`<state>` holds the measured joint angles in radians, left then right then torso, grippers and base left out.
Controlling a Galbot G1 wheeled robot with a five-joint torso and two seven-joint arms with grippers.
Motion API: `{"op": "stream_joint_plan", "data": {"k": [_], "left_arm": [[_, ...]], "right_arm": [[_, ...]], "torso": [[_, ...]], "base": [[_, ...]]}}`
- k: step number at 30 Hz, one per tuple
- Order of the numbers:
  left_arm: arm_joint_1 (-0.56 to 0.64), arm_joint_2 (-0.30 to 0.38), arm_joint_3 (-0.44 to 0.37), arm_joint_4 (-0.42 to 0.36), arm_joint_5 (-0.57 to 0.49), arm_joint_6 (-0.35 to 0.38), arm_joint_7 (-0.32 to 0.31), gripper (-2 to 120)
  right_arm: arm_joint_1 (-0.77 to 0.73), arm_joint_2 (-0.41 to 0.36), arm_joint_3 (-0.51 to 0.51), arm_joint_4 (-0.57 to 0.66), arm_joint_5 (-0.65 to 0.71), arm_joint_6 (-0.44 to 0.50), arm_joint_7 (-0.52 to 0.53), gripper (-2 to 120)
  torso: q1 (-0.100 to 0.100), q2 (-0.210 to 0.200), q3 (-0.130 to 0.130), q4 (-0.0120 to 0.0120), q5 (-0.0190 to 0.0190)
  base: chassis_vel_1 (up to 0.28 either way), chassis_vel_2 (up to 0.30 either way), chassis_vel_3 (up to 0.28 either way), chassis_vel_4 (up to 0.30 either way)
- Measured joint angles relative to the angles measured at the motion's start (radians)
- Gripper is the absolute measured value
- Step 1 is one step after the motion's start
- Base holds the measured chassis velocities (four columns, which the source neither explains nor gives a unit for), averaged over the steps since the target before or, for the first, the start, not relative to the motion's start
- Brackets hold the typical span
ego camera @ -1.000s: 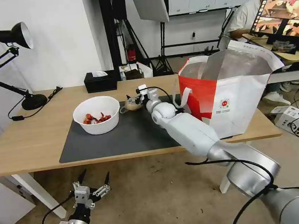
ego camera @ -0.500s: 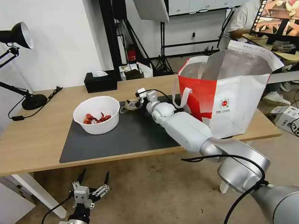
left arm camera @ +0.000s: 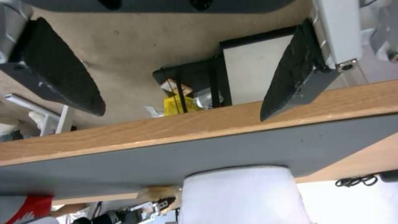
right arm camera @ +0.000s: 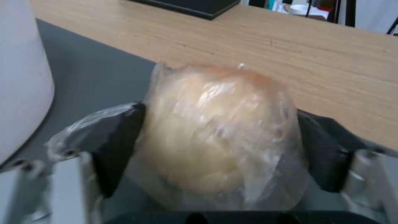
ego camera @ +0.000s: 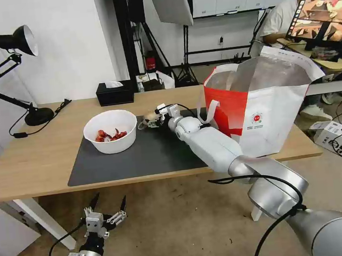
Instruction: Pick up the trash from the table and place it into the takeout bag.
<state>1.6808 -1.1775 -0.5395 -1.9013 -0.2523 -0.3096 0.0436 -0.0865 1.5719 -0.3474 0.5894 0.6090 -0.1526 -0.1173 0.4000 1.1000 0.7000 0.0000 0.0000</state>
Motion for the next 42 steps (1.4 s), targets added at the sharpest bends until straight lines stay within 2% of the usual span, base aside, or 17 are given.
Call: {"op": "stream_joint_plan", "data": {"k": [1,3,8,10,11,14,15,18,22,26,30,34,35,36,37,38,42], "left_arm": [[0.0,0.0,0.0,0.0,0.0,0.0,0.0,100],[0.0,-0.002,0.001,-0.001,0.0,0.001,0.0,100],[0.003,-0.001,0.001,-0.005,-0.001,0.002,0.0,100],[0.003,0.0,0.0,-0.005,-0.003,0.002,0.0,100],[0.003,0.0,0.0,-0.005,-0.003,0.002,0.0,100],[0.002,0.0,0.001,-0.003,-0.005,0.002,-0.001,100],[0.002,0.0,0.001,-0.003,-0.005,0.002,-0.001,100],[0.002,0.001,0.003,-0.001,-0.005,0.002,-0.001,100],[0.002,0.002,0.004,0.0,-0.005,0.002,-0.001,100],[0.002,0.002,0.004,0.0,-0.005,0.002,-0.001,100],[0.005,0.002,0.004,-0.006,-0.005,0.002,-0.001,100],[0.012,0.001,-0.001,-0.014,-0.005,0.002,-0.002,100],[0.012,0.001,-0.001,-0.014,-0.005,0.002,-0.002,100],[0.014,-0.001,-0.002,-0.015,-0.004,0.002,-0.002,100],[0.015,-0.001,-0.002,-0.015,-0.003,0.002,-0.002,100],[0.017,-0.003,-0.002,-0.017,-0.001,0.001,-0.002,100],[0.019,-0.006,-0.001,-0.02,0.003,0.001,-0.002,100]], "right_arm": [[0.0,0.0,0.0,0.0,0.0,0.0,0.0,84],[-0.003,0.0,-0.002,0.002,0.0,-0.001,0.0,72],[-0.012,-0.001,-0.002,0.011,0.003,-0.001,0.004,59],[-0.019,-0.001,-0.002,0.016,0.004,-0.001,0.007,47],[-0.019,-0.001,-0.002,0.016,0.004,-0.001,0.007,47],[-0.026,-0.003,-0.002,0.022,0.004,0.0,0.01,34],[-0.026,-0.003,-0.002,0.022,0.004,0.0,0.01,34],[-0.034,-0.011,-0.003,0.039,0.004,0.001,0.016,18],[-0.04,-0.026,-0.009,0.061,0.006,0.001,0.026,8],[-0.047,-0.041,-0.012,0.085,0.007,0.002,0.036,5],[-0.074,-0.085,-0.021,0.173,0.009,0.003,0.063,5],[-0.132,-0.181,-0.048,0.38,0.012,0.011,0.117,4],[-0.132,-0.181,-0.048,0.38,0.012,0.011,0.117,4],[-0.168,-0.228,-0.057,0.478,0.008,0.027,0.153,4],[-0.175,-0.235,-0.059,0.494,0.006,0.031,0.16,4],[-0.219,-0.277,-0.064,0.582,-0.035,0.078,0.216,4],[-0.274,-0.313,-0.062,0.679,-0.108,0.151,0.29,4]], "torso": [[0.0,0.0,0.0,0.0,0.0],[0.0,0.0,0.0,0.0,-0.0001],[0.0,0.0,0.0,0.0,0.0],[0.0,0.0,0.0,-0.0001,0.0],[0.0,0.0,0.0,-0.0001,0.0],[0.0,0.0,0.0,0.0,0.0],[0.0,0.0,0.0,0.0,0.0],[0.0,0.0,0.0,0.0001,0.0],[0.0,0.0,0.0,0.0001,0.0],[0.0,0.0,0.0,0.0001,0.0],[0.0,0.0,0.0,0.0001,0.0],[0.0,0.0,0.0,-0.0001,0.0002],[0.0,0.0,0.0,-0.0001,0.0002],[0.0,0.0,0.0,0.0,0.0001],[0.0,0.0,0.0,0.0,0.0],[0.0,0.0,0.0,-0.0002,0.0002],[0.0,0.0,0.0,-0.0002,0.0002]], "base": [[0.0,0.0,0.0,0.0],[0.0,0.0,0.0,0.0],[0.0,0.0,0.0,0.0],[0.0,0.0,0.0,0.0],[0.0,0.0,0.0,0.0],[0.0,0.0,0.0,0.0],[0.0,0.0,0.0,0.0],[0.0,0.0,0.0,0.0],[0.0,0.0,0.0,0.0],[0.0,0.0,0.0,0.0],[0.0,0.0,0.0,0.0],[0.0,0.0,0.0,0.0],[0.0,0.0,0.0,0.0],[0.0,0.0,0.0,0.0],[0.0,0.0,0.0,0.0],[0.0,0.0,0.0,0.0],[0.0,0.0,0.0,0.0]]}}
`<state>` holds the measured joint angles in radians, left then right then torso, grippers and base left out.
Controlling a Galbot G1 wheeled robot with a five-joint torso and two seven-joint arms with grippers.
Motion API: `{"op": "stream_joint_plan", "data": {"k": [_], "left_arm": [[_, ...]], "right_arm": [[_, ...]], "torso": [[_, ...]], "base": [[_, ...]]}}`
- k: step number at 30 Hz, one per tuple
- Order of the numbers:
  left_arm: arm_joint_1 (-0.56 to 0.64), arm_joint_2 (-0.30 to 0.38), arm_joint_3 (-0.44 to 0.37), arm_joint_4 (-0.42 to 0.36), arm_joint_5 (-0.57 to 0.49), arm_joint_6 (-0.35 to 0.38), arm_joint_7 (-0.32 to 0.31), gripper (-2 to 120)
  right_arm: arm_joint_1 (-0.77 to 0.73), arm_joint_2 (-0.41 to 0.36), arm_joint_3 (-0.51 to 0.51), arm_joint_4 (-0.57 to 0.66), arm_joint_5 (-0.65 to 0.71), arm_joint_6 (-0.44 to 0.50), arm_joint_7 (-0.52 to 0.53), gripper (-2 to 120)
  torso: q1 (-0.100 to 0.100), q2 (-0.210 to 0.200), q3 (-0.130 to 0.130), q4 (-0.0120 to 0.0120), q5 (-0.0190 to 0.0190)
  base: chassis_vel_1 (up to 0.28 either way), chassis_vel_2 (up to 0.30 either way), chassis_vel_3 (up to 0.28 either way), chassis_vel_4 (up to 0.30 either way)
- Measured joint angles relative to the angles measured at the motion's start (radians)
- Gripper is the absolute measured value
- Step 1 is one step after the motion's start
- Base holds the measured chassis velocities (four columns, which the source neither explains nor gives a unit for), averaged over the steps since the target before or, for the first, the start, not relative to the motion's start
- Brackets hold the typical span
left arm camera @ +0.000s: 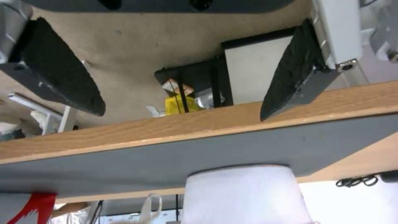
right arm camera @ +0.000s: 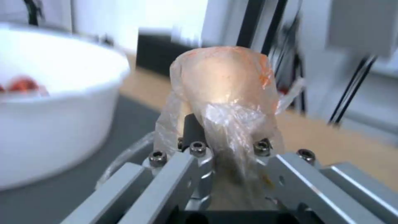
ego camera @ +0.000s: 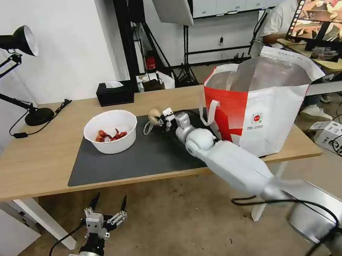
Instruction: Pick up the trash from the table and place it into the takeout bag.
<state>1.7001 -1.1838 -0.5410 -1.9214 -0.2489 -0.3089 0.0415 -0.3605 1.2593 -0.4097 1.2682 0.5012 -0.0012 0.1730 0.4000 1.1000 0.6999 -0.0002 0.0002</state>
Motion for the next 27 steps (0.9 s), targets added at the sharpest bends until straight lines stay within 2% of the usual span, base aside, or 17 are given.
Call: {"op": "stream_joint_plan", "data": {"k": [3,4,7,9,12,13,16,20,22,27], "left_arm": [[0.003,-0.001,0.0,-0.007,0.003,0.0,0.0,100],[0.003,-0.001,0.0,-0.007,0.003,0.0,0.0,100],[0.007,-0.001,0.0,-0.011,0.006,0.002,-0.001,100],[0.007,-0.001,0.0,-0.012,0.006,0.002,-0.001,100],[0.007,0.001,-0.004,-0.018,0.006,0.004,-0.002,100],[0.007,0.001,-0.004,-0.018,0.006,0.004,-0.002,100],[0.01,0.0,-0.004,-0.022,0.009,0.006,-0.003,100],[0.011,-0.003,-0.003,-0.022,0.015,0.006,-0.003,100],[0.012,-0.006,0.0,-0.023,0.02,0.006,-0.003,100],[0.011,-0.002,0.006,-0.026,0.022,0.008,-0.003,100]], "right_arm": [[-0.075,-0.04,0.023,0.153,-0.029,0.03,0.092,4],[-0.075,-0.04,0.023,0.153,-0.029,0.03,0.092,4],[-0.137,-0.075,0.057,0.279,-0.051,0.044,0.174,4],[-0.151,-0.085,0.066,0.315,-0.053,0.045,0.202,4],[-0.195,-0.122,0.119,0.442,-0.058,0.043,0.283,4],[-0.195,-0.122,0.119,0.442,-0.058,0.043,0.283,4],[-0.224,-0.159,0.186,0.547,-0.071,0.03,0.325,4],[-0.241,-0.188,0.245,0.613,-0.087,0.013,0.35,4],[-0.264,-0.226,0.318,0.667,-0.111,-0.016,0.381,4],[-0.293,-0.268,0.391,0.703,-0.119,-0.067,0.436,4]], "torso": [[0.0,0.0,0.0,0.0001,-0.0001],[0.0,0.0,0.0,0.0001,-0.0001],[0.0,0.0,0.0,0.0002,-0.0001],[0.0,0.0,0.0,0.0001,0.0],[0.0,0.0,0.0,0.0001,-0.0001],[0.0,0.0,0.0,0.0001,-0.0001],[0.0,0.0,0.0,0.0001,-0.0001],[0.0,0.0,0.0,0.0002,-0.0001],[0.0,0.0,0.0,0.0002,0.0],[0.0,0.0,0.0,0.0,0.0]], "base": [[0.0,0.0,0.0,0.0],[0.0,0.0,0.0,0.0],[0.0,0.0,0.0,0.0],[0.0,0.0,0.0,0.0],[0.0,0.0,0.0,0.0],[0.0,0.0,0.0,0.0],[0.0,0.0,0.0,0.0],[0.0,0.0,0.0,0.0],[0.0,0.0,0.0,0.0],[0.0,0.0,0.0,0.0]]}}
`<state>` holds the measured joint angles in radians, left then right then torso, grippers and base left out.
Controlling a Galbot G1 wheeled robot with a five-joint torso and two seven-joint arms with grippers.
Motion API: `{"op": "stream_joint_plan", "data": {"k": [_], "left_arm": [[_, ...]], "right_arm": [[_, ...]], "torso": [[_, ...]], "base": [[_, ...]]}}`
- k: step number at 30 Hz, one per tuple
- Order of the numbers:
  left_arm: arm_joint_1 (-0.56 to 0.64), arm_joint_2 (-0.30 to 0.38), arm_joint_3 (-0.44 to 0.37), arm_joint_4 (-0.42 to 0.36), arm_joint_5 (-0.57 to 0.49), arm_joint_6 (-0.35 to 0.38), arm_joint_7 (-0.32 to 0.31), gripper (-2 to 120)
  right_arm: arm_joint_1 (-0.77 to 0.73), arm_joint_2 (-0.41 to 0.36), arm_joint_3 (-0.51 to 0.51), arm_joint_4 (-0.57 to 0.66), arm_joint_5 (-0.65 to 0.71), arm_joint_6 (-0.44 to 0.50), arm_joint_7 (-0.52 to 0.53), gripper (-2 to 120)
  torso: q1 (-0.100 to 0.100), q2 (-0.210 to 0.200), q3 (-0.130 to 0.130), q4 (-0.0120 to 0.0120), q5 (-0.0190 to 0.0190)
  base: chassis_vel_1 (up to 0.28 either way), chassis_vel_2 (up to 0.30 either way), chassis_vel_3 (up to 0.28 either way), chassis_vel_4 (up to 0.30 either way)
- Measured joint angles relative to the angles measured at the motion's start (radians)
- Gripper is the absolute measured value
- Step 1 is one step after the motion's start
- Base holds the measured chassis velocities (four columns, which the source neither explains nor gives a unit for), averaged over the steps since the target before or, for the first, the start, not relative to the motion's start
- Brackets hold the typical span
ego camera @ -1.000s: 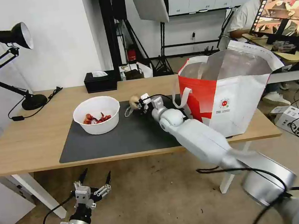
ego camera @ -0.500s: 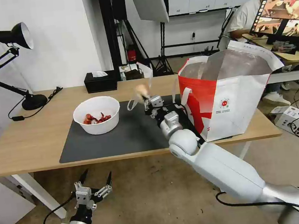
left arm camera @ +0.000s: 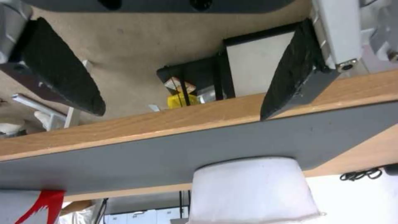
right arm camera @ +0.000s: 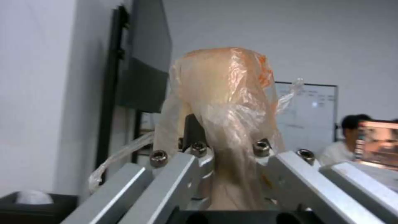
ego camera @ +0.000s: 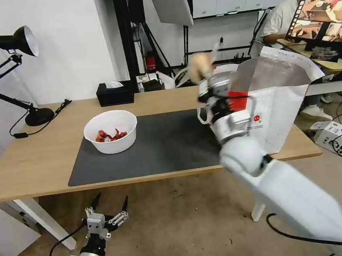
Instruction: Pick up the trash from the table and place it into the takeout bag.
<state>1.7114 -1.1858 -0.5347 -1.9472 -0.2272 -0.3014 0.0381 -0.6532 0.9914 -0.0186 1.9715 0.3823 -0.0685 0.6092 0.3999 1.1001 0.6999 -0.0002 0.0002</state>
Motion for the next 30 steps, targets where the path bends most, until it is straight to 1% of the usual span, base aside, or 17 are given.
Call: {"op": "stream_joint_plan", "data": {"k": [2,4,6,10,15,16,18,19,20,21,22,23,24,25,26,29,30], "left_arm": [[-0.002,0.003,0.003,-0.003,0.0,0.003,0.0,100],[-0.003,0.003,0.004,-0.003,0.0,0.003,0.0,100],[-0.003,0.003,0.008,-0.005,0.001,0.006,0.0,100],[-0.003,0.002,0.012,-0.007,0.002,0.007,0.0,100],[0.0,0.003,0.012,-0.014,0.002,0.01,0.0,100],[0.001,0.003,0.012,-0.015,0.003,0.011,0.0,100],[0.002,0.002,0.012,-0.015,0.004,0.011,0.0,100],[0.004,0.0,0.013,-0.015,0.006,0.011,0.0,100],[0.005,-0.001,0.015,-0.015,0.009,0.011,0.0,100],[0.005,-0.001,0.017,-0.016,0.011,0.011,0.0,100],[0.005,-0.001,0.017,-0.016,0.011,0.011,0.0,100],[0.005,-0.002,0.019,-0.017,0.013,0.012,0.0,100],[0.005,-0.001,0.02,-0.019,0.013,0.014,0.0,100],[0.004,0.0,0.022,-0.023,0.013,0.019,0.0,100],[0.004,0.0,0.022,-0.023,0.013,0.019,0.0,100],[0.004,0.003,0.022,-0.027,0.013,0.023,0.0,100],[0.004,0.003,0.022,-0.027,0.013,0.023,0.0,100]], "right_arm": [[-0.018,-0.021,0.036,0.001,0.007,-0.011,0.013,4],[-0.022,-0.026,0.045,-0.001,0.014,-0.014,0.015,4],[-0.027,-0.036,0.062,-0.012,0.058,-0.034,0.026,4],[-0.022,-0.042,0.063,-0.019,0.109,-0.055,0.03,4],[-0.006,-0.052,0.063,-0.021,0.129,-0.088,0.058,4],[-0.003,-0.058,0.063,-0.021,0.132,-0.098,0.065,7],[-0.002,-0.065,0.064,-0.019,0.135,-0.105,0.068,9],[0.0,-0.074,0.068,-0.015,0.141,-0.114,0.071,16],[0.0,-0.082,0.072,-0.013,0.149,-0.121,0.073,21],[0.001,-0.087,0.075,-0.012,0.157,-0.125,0.073,24],[0.001,-0.087,0.075,-0.012,0.157,-0.125,0.073,24],[0.001,-0.094,0.078,-0.01,0.167,-0.13,0.073,31],[0.0,-0.097,0.079,-0.009,0.173,-0.132,0.074,34],[-0.001,-0.103,0.082,-0.005,0.181,-0.138,0.074,41],[-0.001,-0.103,0.082,-0.005,0.181,-0.138,0.074,41],[-0.005,-0.109,0.083,0.002,0.192,-0.145,0.075,52],[-0.005,-0.109,0.083,0.002,0.192,-0.145,0.075,52]], "torso": [[0.0,0.0,0.0,-0.0001,-0.0001],[0.0,0.0,0.0,0.0,0.0],[0.0,0.0,0.0,0.0,0.0],[0.0,0.0,0.0,0.0002,-0.0001],[0.0,0.0,0.0,0.0002,-0.0001],[0.0,0.0,0.0,0.0002,-0.0001],[0.0,0.0,0.0,0.0002,-0.0001],[0.0,0.0,0.0,0.0002,-0.0001],[0.0,0.0,0.0,0.0002,-0.0003],[0.0,0.0,0.0,0.0001,-0.0002],[0.0,0.0,0.0,0.0001,-0.0002],[0.0,0.0,0.0,0.0001,-0.0002],[0.0,0.0,0.0,0.0001,-0.0002],[0.0,0.0,0.0,0.0001,-0.0002],[0.0,0.0,0.0,0.0001,-0.0002],[0.0,0.0,0.0,0.0001,-0.0001],[0.0,0.0,0.0,0.0001,-0.0001]], "base": [[0.0,0.0,0.0,0.0],[0.0,0.0,0.0,0.0],[0.0,0.0,0.0,0.0],[0.0,0.0,0.0,0.0],[0.0,0.0,0.0,0.0],[0.0,0.0,0.0,0.0],[0.0,0.0,0.0,0.0],[0.0,0.0,0.0,0.0],[0.0,0.0,0.0,0.0],[0.0,0.0,0.0,0.0],[0.0,0.0,0.0,0.0],[0.0,0.0,0.0,0.0],[0.0,0.0,0.0,0.0],[0.0,0.0,0.0,0.0],[0.0,0.0,0.0,0.0],[0.0,0.0,0.0,0.0],[0.0,0.0,0.0,0.0]]}}
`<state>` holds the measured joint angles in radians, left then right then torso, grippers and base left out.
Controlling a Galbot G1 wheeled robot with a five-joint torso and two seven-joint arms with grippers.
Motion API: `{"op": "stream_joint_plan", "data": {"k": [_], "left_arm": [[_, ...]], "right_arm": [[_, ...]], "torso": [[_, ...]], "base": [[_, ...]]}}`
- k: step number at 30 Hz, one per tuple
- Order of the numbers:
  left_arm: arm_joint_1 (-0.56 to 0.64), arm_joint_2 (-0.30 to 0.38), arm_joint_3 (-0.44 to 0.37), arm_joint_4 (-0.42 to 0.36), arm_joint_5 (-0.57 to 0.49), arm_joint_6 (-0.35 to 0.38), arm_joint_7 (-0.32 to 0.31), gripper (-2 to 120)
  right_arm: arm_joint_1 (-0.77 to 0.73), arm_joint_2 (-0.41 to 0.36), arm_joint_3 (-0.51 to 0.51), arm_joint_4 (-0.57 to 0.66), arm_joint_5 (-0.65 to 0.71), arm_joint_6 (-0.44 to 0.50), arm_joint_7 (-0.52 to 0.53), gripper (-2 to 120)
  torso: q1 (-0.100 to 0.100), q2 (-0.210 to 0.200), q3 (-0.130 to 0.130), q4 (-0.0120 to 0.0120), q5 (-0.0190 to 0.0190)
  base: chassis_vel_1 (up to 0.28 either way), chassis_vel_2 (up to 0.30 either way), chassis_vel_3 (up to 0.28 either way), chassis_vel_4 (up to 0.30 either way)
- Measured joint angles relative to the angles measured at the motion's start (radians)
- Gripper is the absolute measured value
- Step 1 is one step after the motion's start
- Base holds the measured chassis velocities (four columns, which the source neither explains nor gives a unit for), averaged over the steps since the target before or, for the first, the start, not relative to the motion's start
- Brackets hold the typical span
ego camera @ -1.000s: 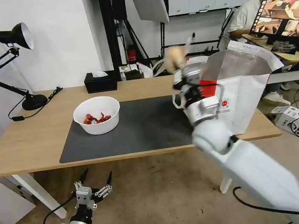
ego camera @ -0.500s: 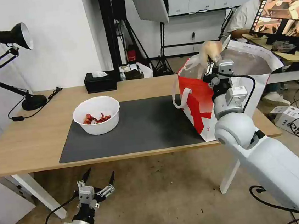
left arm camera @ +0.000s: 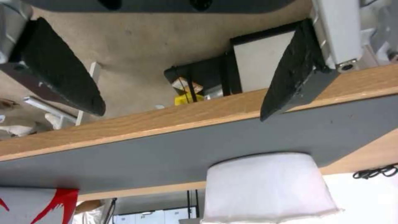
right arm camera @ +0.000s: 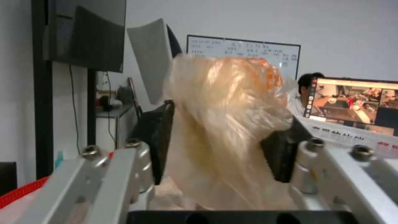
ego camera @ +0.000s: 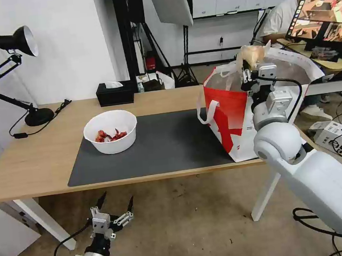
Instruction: Pick up the trash from the table and place it into the takeout bag.
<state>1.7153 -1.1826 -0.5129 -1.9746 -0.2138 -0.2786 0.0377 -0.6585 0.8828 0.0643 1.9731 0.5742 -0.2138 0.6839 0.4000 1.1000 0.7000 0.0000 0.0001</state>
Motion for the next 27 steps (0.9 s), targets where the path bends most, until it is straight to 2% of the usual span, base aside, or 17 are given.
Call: {"op": "stream_joint_plan", "data": {"k": [2,3,5,6,8,9,11,20,27], "left_arm": [[0.002,0.0,0.0,-0.002,0.0,0.001,0.0,100],[0.002,0.0,0.0,-0.002,0.0,0.001,0.0,100],[0.008,-0.002,-0.001,-0.004,0.003,0.001,0.0,100],[0.008,-0.002,-0.001,-0.004,0.003,0.001,0.0,100],[0.011,-0.003,-0.003,-0.006,0.004,0.001,0.0,100],[0.011,-0.003,-0.003,-0.006,0.004,0.001,0.0,100],[0.012,-0.002,-0.005,-0.007,0.004,0.0,0.001,100],[0.007,0.002,-0.006,-0.008,0.003,0.0,0.001,100],[0.002,0.001,-0.001,-0.004,0.003,-0.001,0.001,100]], "right_arm": [[-0.003,-0.002,-0.001,0.004,0.008,-0.006,0.0,66],[-0.003,-0.002,-0.001,0.004,0.008,-0.006,0.0,66],[-0.003,-0.002,-0.004,0.005,0.01,-0.008,0.0,76],[-0.003,-0.002,-0.004,0.005,0.01,-0.008,0.0,76],[-0.003,-0.002,-0.007,0.007,0.013,-0.011,-0.002,88],[-0.003,-0.002,-0.007,0.007,0.013,-0.011,-0.002,88],[-0.003,-0.003,-0.009,0.009,0.016,-0.014,-0.004,96],[0.005,-0.019,-0.01,0.031,0.083,-0.058,-0.009,100],[0.048,-0.042,-0.014,0.067,0.225,-0.146,0.039,100]], "torso": [[0.0,0.0,0.0,0.0,-0.0001],[0.0,0.0,0.0,0.0,-0.0001],[0.0,0.0,0.0,0.0,0.0],[0.0,0.0,0.0,0.0,0.0],[0.0,0.0,0.0,0.0,-0.0001],[0.0,0.0,0.0,0.0,-0.0001],[0.0,0.0,0.0,0.0,-0.0001],[0.0,0.0,0.0,0.0,-0.0001],[0.0,0.0,0.0,0.0,-0.0001]], "base": [[0.0,0.0,0.0,0.0],[0.0,0.0,0.0,0.0],[0.0,0.0,0.0,0.0],[0.0,0.0,0.0,0.0],[0.0,0.0,0.0,0.0],[0.0,0.0,0.0,0.0],[0.0,0.0,0.0,0.0],[0.0,0.0,0.0,0.0],[0.0,0.0,0.0,0.0]]}}
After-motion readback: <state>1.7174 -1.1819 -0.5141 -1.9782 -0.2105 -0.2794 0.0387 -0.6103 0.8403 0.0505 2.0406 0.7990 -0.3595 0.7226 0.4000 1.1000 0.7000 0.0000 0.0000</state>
